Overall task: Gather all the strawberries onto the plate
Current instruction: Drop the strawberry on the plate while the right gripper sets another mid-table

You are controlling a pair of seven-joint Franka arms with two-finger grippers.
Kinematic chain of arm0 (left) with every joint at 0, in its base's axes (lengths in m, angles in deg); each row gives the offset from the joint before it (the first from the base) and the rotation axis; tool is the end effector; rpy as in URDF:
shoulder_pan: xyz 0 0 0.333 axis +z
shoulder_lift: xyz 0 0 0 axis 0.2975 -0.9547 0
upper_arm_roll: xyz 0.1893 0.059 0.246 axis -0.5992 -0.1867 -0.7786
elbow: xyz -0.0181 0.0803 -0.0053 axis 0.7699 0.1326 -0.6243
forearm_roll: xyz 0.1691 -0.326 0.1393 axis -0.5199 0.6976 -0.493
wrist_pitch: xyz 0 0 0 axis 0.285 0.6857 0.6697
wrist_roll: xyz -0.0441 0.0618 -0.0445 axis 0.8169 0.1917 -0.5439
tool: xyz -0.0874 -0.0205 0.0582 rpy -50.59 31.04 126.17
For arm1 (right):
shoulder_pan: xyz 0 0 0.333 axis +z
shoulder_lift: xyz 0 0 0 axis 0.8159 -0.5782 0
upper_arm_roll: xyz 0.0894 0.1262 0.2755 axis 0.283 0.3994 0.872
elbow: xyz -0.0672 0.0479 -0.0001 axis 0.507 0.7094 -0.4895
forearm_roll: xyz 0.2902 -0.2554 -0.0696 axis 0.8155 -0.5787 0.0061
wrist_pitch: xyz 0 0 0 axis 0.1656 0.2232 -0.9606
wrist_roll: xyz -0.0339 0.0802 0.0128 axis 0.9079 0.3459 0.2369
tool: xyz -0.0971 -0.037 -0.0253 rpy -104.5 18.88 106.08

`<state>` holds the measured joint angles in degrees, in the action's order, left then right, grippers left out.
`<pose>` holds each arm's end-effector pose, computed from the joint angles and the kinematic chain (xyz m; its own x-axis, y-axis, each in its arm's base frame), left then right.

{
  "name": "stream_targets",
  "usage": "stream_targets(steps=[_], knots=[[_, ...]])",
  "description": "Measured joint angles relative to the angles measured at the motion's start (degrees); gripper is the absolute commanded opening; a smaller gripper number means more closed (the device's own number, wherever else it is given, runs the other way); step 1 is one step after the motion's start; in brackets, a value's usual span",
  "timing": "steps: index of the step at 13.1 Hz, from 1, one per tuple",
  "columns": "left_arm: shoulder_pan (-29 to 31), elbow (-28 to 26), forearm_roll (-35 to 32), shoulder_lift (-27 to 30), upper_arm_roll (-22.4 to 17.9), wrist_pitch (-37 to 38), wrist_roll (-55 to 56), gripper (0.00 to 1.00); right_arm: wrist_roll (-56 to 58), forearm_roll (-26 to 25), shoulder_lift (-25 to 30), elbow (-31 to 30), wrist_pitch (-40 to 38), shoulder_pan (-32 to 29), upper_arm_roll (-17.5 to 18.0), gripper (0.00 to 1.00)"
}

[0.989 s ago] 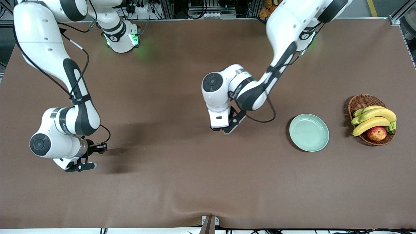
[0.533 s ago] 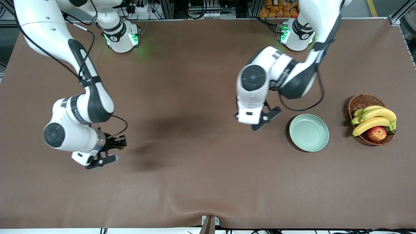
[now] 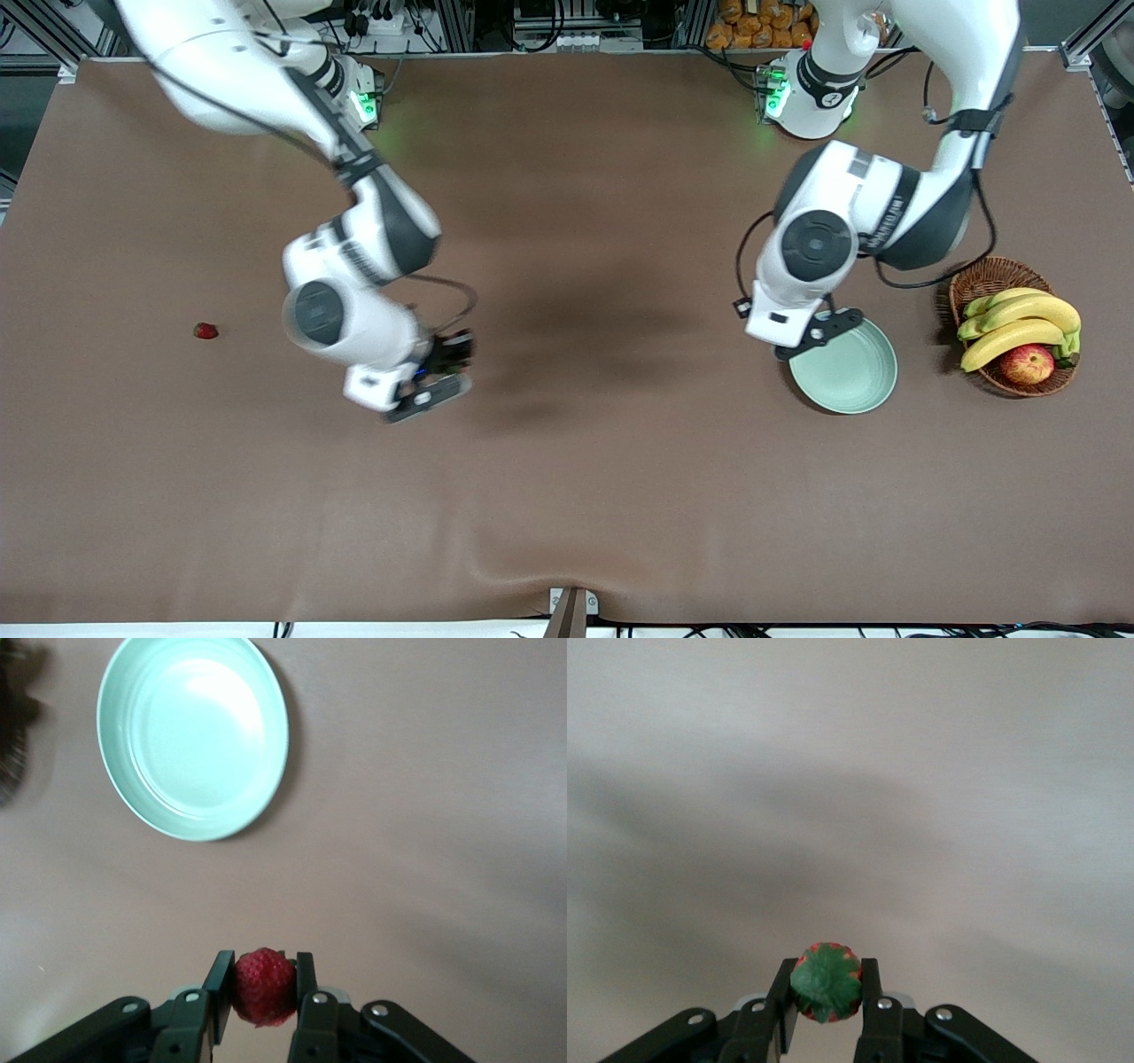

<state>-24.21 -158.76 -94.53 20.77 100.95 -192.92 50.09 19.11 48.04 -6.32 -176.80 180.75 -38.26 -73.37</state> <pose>0.5602 -0.2180 0.3583 0.9168 0.3780 -0.1286 0.3371 -0.9054 -0.2580 0.6116 0.3586 0.3126 0.9458 0.3248 -0.0067 0.3157 -0.9237 -0.2171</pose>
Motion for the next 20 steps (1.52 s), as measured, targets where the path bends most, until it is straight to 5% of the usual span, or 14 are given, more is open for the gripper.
stream_targets(steps=[4, 15, 17, 18, 19, 20], knots=[[5.3, -4.7, 0.0, 1.9, 0.0, -3.4, -9.0, 0.0, -18.1, -0.3, -3.3, -0.5, 7.4, 10.2, -0.3, 0.26], [10.5, -19.3, 0.0, 6.5, 0.2, -18.4, -18.7, 0.0, -41.5, -0.3, -9.7, -1.4, 10.6, 18.2, -0.6, 0.36], [11.1, -21.8, 0.0, 6.5, 0.1, -22.6, -19.6, 0.0, -43.5, -0.4, -10.5, -1.5, 10.9, 20.5, -1.9, 0.51], [12.0, -23.0, 0.0, 6.5, 0.1, -24.8, -21.2, 0.0, -43.8, -0.4, -10.8, -1.5, 11.0, 21.9, -2.9, 0.84], [13.3, -23.9, 0.0, 6.2, 0.0, -26.8, -23.0, 0.0, -44.2, -0.4, -11.1, -1.5, 11.5, 23.5, -4.4, 1.0], [14.7, -24.5, 0.0, 5.6, 0.0, -28.4, -24.7, 0.0, -44.5, -0.3, -11.1, -1.4, 12.1, 24.8, -5.6, 1.0]])
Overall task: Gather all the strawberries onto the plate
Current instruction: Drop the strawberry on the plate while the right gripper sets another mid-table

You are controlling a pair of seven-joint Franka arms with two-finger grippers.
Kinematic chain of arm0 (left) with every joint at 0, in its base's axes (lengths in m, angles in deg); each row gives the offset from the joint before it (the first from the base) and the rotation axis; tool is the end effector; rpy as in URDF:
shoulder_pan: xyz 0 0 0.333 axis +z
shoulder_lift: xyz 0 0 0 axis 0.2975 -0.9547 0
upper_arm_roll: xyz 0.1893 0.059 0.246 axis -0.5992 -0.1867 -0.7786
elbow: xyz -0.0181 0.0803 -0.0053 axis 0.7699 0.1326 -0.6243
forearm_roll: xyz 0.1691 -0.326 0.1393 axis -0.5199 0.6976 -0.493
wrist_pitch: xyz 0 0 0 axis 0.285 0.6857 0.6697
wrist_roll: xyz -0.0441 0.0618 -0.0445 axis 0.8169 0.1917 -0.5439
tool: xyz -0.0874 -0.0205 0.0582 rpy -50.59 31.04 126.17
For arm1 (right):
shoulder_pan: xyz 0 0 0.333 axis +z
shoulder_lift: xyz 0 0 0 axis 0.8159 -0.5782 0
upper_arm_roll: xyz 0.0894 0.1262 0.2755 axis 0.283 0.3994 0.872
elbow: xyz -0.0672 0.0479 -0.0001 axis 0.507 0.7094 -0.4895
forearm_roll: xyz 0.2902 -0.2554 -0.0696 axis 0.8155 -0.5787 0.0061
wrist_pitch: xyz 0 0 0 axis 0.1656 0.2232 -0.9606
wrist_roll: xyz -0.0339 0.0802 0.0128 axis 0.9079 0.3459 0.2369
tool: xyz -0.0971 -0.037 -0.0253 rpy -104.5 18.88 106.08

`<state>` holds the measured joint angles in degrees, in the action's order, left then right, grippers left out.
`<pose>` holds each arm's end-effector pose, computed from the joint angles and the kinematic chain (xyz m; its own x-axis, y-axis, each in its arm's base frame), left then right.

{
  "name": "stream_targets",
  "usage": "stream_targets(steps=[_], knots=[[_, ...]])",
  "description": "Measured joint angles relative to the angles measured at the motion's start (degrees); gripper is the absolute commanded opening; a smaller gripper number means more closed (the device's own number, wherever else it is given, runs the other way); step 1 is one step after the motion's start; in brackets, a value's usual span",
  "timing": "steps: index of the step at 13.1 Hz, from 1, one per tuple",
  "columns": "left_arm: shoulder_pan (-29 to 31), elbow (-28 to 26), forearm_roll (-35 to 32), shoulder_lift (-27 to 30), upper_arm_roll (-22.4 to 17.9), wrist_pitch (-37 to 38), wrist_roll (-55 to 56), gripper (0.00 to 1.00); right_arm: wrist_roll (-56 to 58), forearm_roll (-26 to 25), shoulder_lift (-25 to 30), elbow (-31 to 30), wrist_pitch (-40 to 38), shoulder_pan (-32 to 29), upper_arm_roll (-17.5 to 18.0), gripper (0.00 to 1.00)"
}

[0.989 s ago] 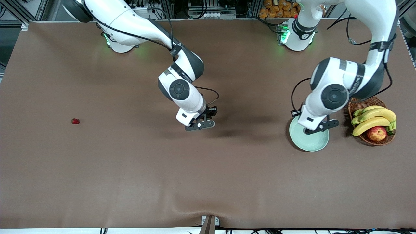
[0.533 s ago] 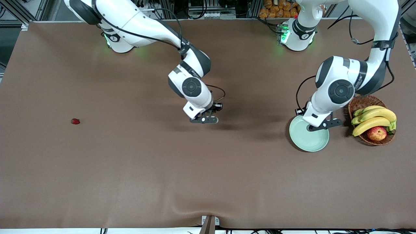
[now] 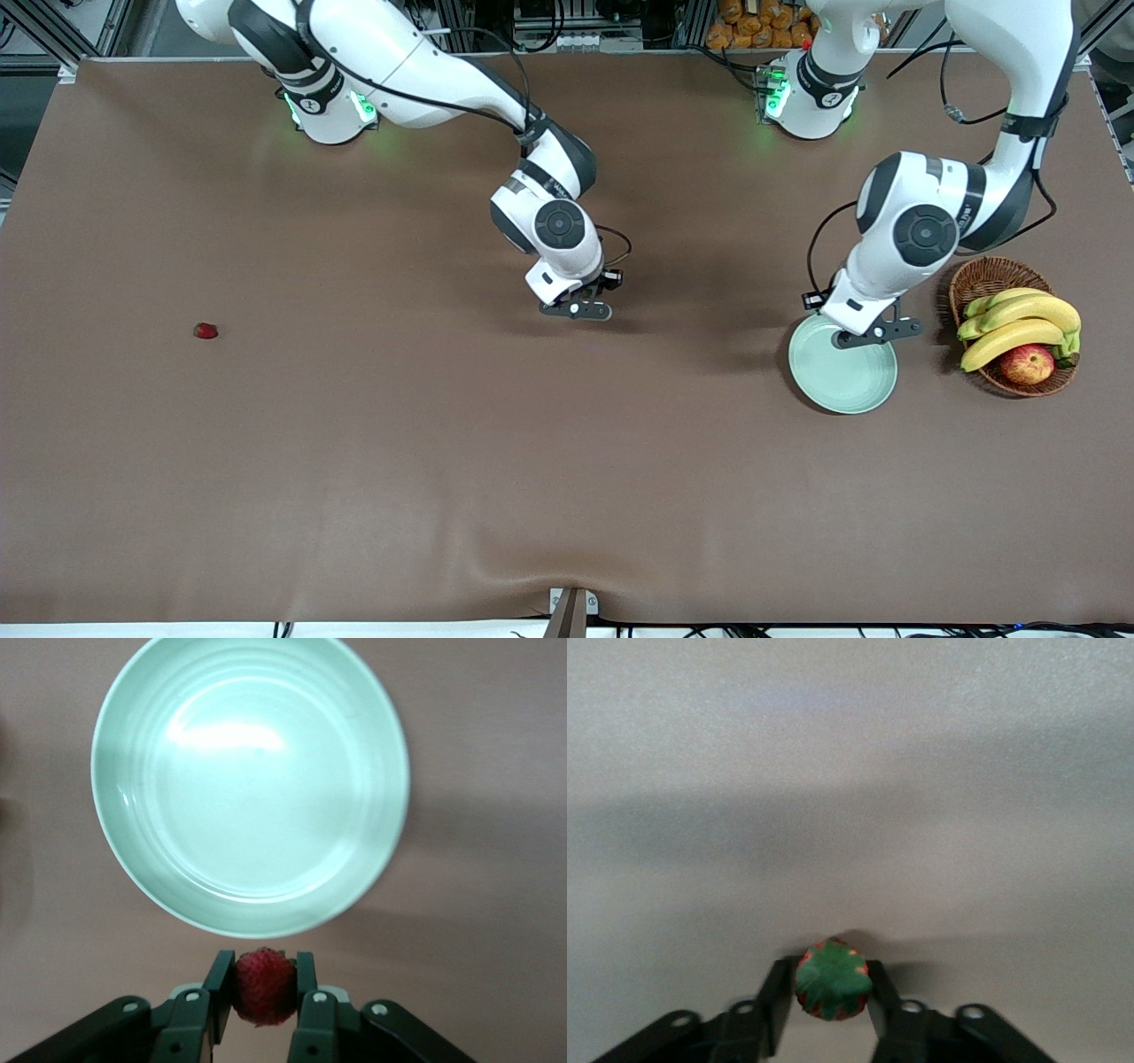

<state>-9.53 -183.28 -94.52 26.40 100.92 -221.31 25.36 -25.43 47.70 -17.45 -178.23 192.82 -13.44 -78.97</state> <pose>0.5261 -0.0804 0.2691 0.9862 0.1414 -0.0866 0.1322 -0.9858 -0.1040 0.4489 0.5450 0.1761 0.9841 -0.1144 -0.1358 -0.1299 -0.9853 -0.1112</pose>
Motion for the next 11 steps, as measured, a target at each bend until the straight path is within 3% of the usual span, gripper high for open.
stream_targets(steps=[3, 4, 6, 8, 11], knots=[[2.4, -0.4, -0.1, -3.2, -0.1, -5.7, -2.3, 0.0, -0.2, 0.0, 0.1, 0.9, 0.3, 0.8, -1.6, 1.0], [2.6, -0.4, -0.5, -4.6, -0.1, -7.9, -2.4, 0.1, -0.2, 0.0, 0.5, 1.4, 0.2, 0.4, -2.0, 1.0], [2.8, 0.2, -2.5, -7.1, -0.1, -10.9, -2.5, 0.64, -0.2, 0.0, 2.9, 2.4, -1.7, -0.9, -2.6, 1.0], [3.7, 1.2, -3.5, -8.2, -0.2, -11.4, -2.5, 1.0, 0.0, 0.0, 7.1, 2.7, -5.9, -3.8, -2.8, 1.0], [4.4, 2.3, -3.6, -7.9, -0.1, -11.3, -2.5, 1.0, 3.7, 0.0, 13.3, 2.7, -12.7, -9.0, -2.9, 1.0]])
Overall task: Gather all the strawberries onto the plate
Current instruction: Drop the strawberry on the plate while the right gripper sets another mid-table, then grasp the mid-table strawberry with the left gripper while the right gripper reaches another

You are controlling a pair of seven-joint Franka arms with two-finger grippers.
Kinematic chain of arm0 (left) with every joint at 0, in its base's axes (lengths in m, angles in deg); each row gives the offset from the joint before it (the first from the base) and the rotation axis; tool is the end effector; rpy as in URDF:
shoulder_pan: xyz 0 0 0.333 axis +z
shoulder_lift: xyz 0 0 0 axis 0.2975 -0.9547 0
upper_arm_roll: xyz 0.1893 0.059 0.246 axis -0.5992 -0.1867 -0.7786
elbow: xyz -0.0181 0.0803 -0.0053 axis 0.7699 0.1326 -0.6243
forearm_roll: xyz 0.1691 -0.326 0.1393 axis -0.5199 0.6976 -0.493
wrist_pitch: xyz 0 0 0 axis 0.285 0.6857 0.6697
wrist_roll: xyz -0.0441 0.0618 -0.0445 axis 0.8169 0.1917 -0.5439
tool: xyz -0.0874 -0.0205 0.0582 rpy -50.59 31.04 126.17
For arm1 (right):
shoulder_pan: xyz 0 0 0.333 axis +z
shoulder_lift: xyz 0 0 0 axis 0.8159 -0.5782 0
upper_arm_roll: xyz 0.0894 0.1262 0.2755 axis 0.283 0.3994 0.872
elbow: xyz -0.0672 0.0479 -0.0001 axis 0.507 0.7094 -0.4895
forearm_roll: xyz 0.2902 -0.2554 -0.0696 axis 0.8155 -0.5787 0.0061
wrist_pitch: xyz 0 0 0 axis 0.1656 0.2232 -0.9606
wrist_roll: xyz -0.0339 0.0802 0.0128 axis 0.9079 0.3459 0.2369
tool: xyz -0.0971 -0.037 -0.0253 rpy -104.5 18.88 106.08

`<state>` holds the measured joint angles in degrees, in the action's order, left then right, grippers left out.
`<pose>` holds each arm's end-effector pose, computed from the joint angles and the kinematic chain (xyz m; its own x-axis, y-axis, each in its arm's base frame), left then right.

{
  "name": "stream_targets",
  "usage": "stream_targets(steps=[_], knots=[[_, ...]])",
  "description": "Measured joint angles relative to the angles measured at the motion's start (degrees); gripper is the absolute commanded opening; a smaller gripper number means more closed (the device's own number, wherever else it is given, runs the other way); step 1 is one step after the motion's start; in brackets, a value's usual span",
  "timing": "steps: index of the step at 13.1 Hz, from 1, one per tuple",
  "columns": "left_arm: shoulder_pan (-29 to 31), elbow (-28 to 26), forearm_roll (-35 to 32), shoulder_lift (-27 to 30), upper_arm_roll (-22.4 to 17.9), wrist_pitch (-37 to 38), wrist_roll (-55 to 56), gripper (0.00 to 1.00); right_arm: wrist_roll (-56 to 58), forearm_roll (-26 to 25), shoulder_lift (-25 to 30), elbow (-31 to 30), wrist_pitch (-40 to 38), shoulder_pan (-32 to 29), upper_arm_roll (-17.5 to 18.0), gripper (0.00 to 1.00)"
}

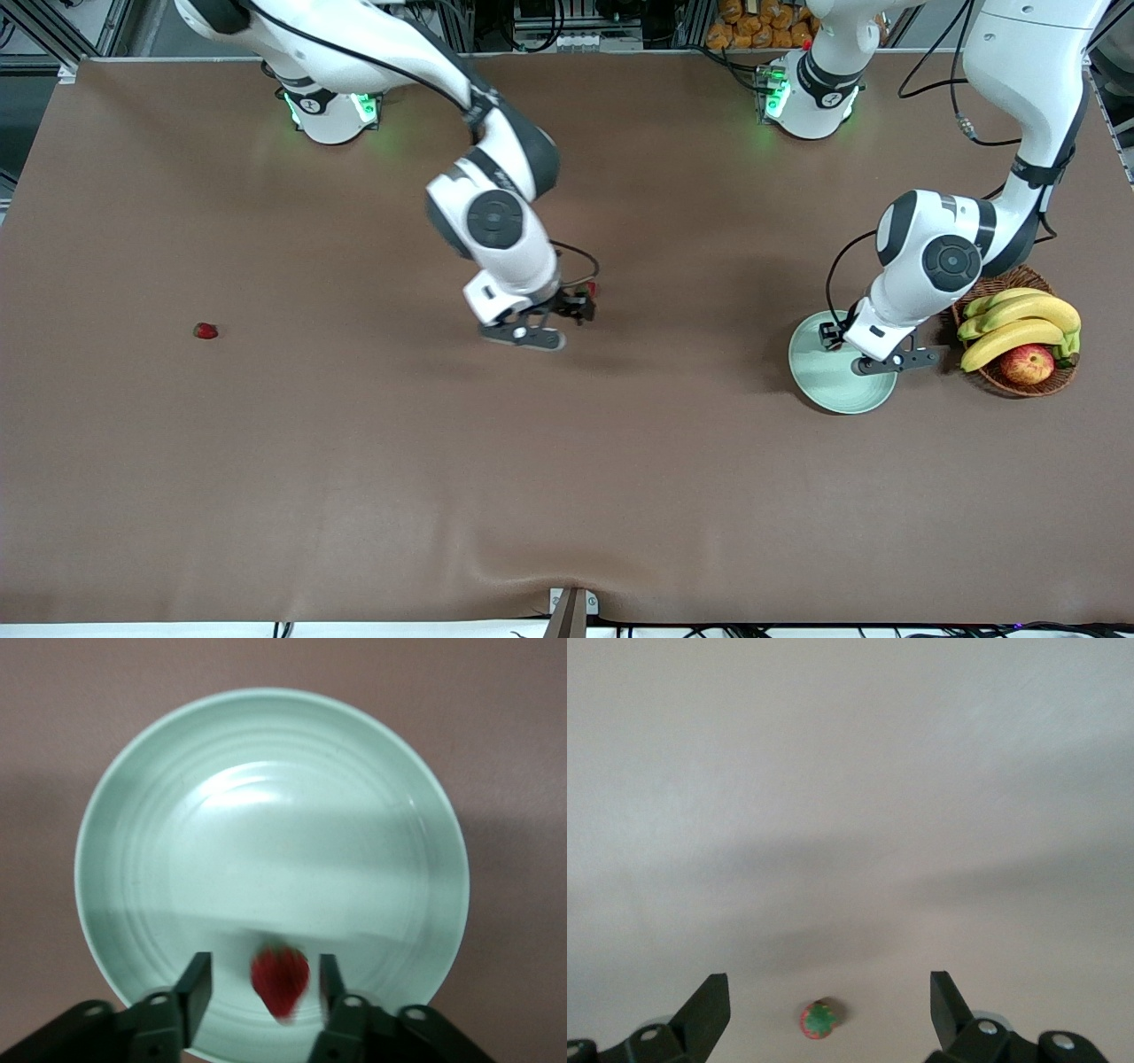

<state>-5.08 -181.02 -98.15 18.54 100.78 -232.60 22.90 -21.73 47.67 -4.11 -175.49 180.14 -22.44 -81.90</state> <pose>0.5554 -0.0460 0.2281 0.9928 0.1199 0.0048 0.1200 -0.9917 -0.0465 0.5543 0.4489 0.3383 0.9750 -0.2162 -0.0511 -0.2212 -0.9665 -0.1302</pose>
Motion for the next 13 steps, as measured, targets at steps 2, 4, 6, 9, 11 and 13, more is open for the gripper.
stream_targets(steps=[2, 4, 6, 9, 11, 13], knots=[[-0.1, 0.7, 0.0, 1.3, 0.8, 2.4, 0.1, 1.0, 2.6, 0.0, 3.3, -0.1, -4.5, -3.4, -0.1, 1.0], [0.0, 2.3, 0.5, 3.1, 3.9, 8.0, 3.7, 1.0, 7.2, -0.1, 6.1, -0.3, -9.4, -7.3, -0.3, 1.0], [-0.2, 4.5, 0.8, 4.2, 10.3, 13.7, 13.9, 1.0, 14.1, -0.1, 8.7, -0.6, -14.7, -12.6, -0.4, 1.0], [-2.9, 6.9, 0.9, 3.1, 20.0, 15.4, 33.8, 1.0, 24.8, -0.3, 12.7, -4.2, -16.9, -20.5, -0.5, 1.0], [-9.3, 10.5, 0.9, 0.1, 21.9, 15.4, 47.8, 1.0, 31.7, -0.9, 15.4, -7.8, -16.9, -25.6, -0.6, 1.0], [-16.3, 15.5, 0.7, -4.6, 21.8, 15.4, 60.6, 1.0, 38.4, -1.0, 17.3, -10.6, -16.9, -31.0, -0.6, 1.0]])
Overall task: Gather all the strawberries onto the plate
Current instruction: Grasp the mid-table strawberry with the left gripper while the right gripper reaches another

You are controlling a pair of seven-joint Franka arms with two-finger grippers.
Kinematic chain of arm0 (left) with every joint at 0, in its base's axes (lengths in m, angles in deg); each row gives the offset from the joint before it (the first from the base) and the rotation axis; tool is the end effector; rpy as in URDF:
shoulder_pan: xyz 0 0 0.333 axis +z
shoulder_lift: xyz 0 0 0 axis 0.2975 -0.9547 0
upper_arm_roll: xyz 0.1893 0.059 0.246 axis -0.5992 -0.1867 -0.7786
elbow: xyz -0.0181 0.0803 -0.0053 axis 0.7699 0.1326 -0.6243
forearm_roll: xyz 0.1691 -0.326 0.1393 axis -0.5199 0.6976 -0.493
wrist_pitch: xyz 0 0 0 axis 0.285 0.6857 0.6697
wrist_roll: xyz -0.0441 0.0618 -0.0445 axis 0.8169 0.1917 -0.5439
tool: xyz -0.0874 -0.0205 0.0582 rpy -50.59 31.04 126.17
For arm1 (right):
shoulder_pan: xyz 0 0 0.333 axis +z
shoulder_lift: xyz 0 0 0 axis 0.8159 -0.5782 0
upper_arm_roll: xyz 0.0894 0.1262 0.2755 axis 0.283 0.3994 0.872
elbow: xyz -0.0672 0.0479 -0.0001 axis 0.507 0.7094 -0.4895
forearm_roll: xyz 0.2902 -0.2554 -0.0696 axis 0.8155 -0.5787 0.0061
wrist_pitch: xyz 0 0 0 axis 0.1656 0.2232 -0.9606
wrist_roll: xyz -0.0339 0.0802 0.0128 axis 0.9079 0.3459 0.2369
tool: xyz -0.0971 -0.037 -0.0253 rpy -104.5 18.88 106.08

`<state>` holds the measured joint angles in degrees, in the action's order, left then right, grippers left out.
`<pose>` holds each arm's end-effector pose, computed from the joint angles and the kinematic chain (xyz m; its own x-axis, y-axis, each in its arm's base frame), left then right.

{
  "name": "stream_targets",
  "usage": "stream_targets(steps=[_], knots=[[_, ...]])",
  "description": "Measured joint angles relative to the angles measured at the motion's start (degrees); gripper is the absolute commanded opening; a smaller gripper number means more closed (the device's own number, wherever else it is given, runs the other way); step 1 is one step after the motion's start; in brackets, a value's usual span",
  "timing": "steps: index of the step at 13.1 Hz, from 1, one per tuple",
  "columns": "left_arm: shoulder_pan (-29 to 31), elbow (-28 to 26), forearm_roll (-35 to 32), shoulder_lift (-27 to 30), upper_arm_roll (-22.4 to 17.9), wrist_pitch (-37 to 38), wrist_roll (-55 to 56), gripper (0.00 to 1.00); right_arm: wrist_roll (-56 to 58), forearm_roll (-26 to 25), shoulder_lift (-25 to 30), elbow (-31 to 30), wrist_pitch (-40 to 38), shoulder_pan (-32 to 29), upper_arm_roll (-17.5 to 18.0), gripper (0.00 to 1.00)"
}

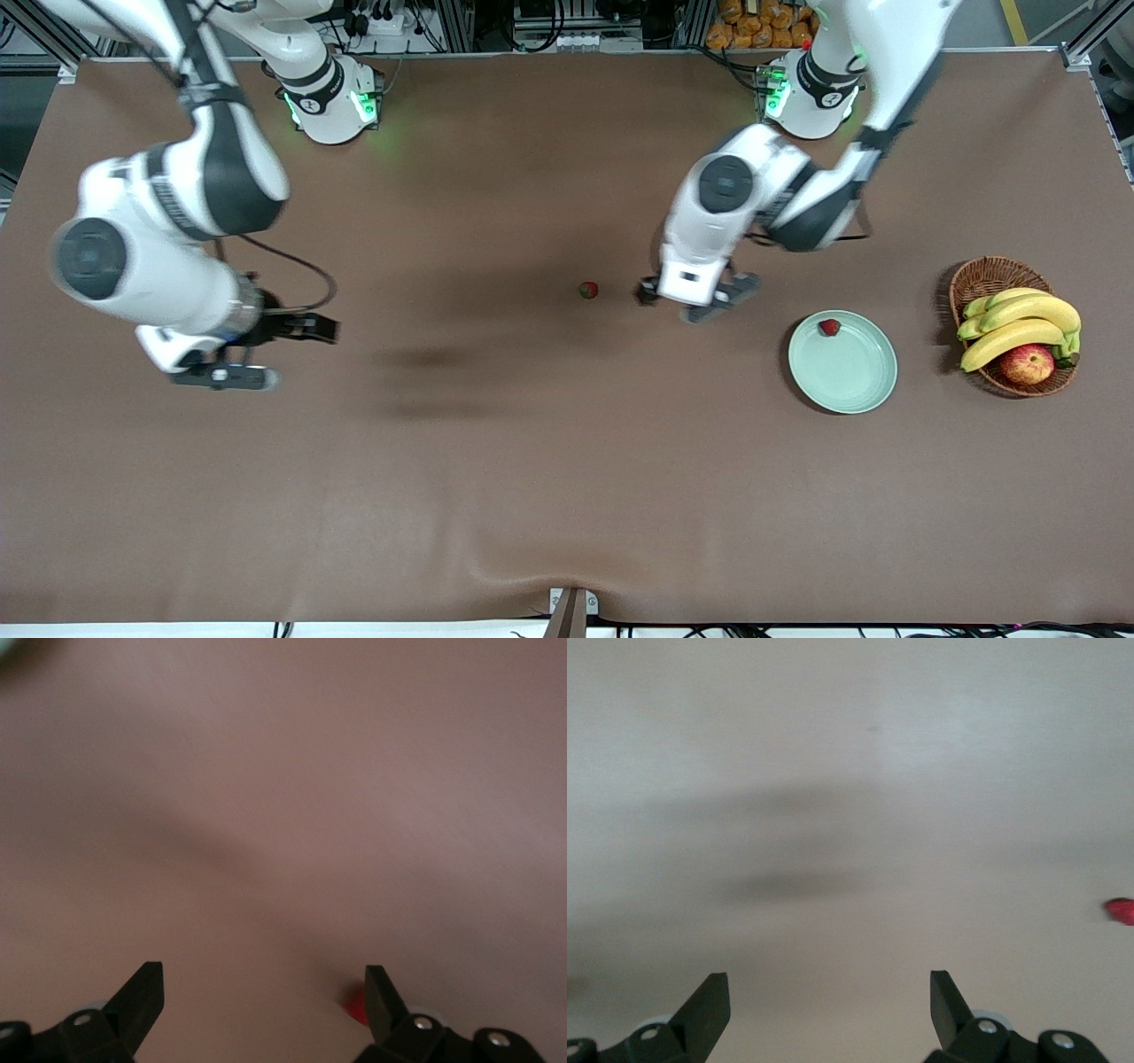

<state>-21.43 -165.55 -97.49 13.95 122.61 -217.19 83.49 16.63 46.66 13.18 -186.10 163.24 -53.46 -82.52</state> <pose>0.4749 -0.3966 0.3090 0.8272 0.5563 -0.0791 0.5588 -0.8292 0.0114 0.6222 0.0894 0.4280 0.9905 -0.0628 -0.1227 -0.0689 -0.9966 -0.0456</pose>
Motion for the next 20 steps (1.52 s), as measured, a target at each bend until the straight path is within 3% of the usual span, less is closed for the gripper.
stream_targets(steps=[5, 10, 11, 13, 17, 20], knots=[[-8.9, 5.6, -10.0, -10.7, -0.5, 0.1, 12.1, 1.0, 13.8, -0.1, 0.7, -5.0, 0.8, -12.7, 0.0, 1.0], [-18.4, 10.8, -15.8, -16.6, -6.7, 0.0, 19.7, 0.99, 18.1, -3.3, 0.3, -13.5, 9.3, -20.4, 0.0, 1.0], [-19.8, 11.5, -17.2, -17.2, -7.9, 0.0, 19.8, 0.93, 19.0, -4.0, -0.1, -14.8, 10.9, -21.7, 0.0, 1.0], [-20.7, 12.6, -20.2, -18.4, -8.8, 0.0, 19.8, 0.69, 21.0, -4.8, -1.4, -16.5, 13.6, -23.8, 0.0, 1.0], [-21.2, 13.5, -22.0, -20.3, -8.8, 0.0, 19.6, 0.48, 24.2, -6.8, -3.3, -21.5, 22.7, -25.1, 0.0, 1.0], [-21.7, 13.9, -22.2, -20.7, -8.8, 0.0, 19.6, 0.46, 31.6, -7.0, -5.7, -22.3, 25.9, -27.8, 0.0, 1.0]])
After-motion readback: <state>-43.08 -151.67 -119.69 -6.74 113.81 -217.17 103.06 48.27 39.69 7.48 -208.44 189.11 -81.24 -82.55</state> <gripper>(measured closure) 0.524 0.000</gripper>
